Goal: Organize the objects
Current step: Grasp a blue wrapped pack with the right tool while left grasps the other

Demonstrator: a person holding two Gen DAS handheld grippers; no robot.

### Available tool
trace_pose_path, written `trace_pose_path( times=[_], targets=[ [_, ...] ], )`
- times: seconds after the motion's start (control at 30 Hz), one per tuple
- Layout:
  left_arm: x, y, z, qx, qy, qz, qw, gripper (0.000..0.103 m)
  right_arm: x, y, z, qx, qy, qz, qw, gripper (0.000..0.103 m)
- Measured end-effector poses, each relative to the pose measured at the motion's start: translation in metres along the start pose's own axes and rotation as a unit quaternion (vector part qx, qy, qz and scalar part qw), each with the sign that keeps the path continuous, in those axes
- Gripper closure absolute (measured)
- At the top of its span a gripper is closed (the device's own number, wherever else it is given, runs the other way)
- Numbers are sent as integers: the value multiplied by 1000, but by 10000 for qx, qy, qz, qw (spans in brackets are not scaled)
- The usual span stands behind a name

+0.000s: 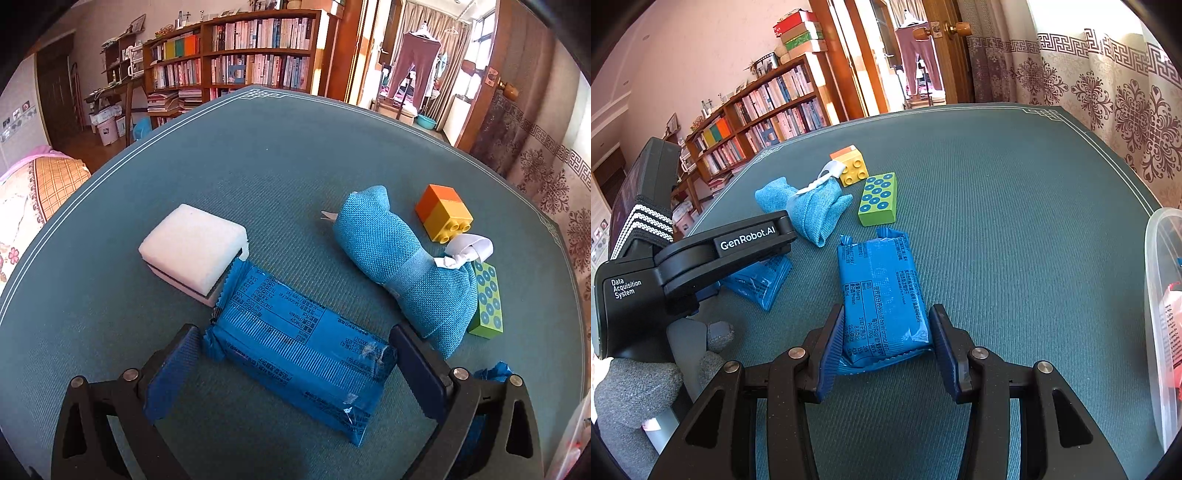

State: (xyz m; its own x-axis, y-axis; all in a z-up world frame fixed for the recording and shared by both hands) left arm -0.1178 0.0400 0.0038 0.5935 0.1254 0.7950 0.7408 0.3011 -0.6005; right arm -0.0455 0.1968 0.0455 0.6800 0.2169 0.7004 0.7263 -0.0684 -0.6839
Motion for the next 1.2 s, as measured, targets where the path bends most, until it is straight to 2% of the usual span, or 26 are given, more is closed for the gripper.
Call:
trace_pose_path(
  times=[0.23,0.43,0.63,0.73,0.9,1.03,1.07,1.17,1.2],
  targets=[
    [3,10,-5,-487,17,-19,9988,0,0,0,1,-5,-7,1,10000,56],
    [15,25,-33,-646,36,-46,9979,0,0,0,1,-8,-10,1,10000,56],
    [28,38,-64,-573,24,-88,9983,0,0,0,1,-10,-13,2,10000,56],
    [35,40,-74,-442,175,-72,9988,0,0,0,2,-10,-13,2,10000,56],
    [38,36,-78,-220,223,7,9995,0,0,0,2,-14,-18,2,10000,56],
    [34,32,-71,-254,208,22,9995,1,0,0,3,-14,-18,3,10000,56],
    [33,31,-69,-274,200,29,9994,2,0,0,3,-13,-18,3,10000,56],
    [28,30,-64,-389,126,53,9991,14,0,0,3,-15,-19,4,10000,56],
    [28,29,-62,-465,77,102,9988,24,0,0,3,-14,-19,4,10000,56]
  ],
)
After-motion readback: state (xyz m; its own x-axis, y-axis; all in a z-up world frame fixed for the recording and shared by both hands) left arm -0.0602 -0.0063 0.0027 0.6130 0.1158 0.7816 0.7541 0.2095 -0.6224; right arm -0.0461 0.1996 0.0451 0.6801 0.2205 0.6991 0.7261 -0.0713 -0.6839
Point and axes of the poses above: each gripper's, at about its wrist camera, not at the fingertips, and x roughly against the way its jaws point, z to its right, y to its underside, the point moved 1 cm from there along -x, roughly the way its jaws point
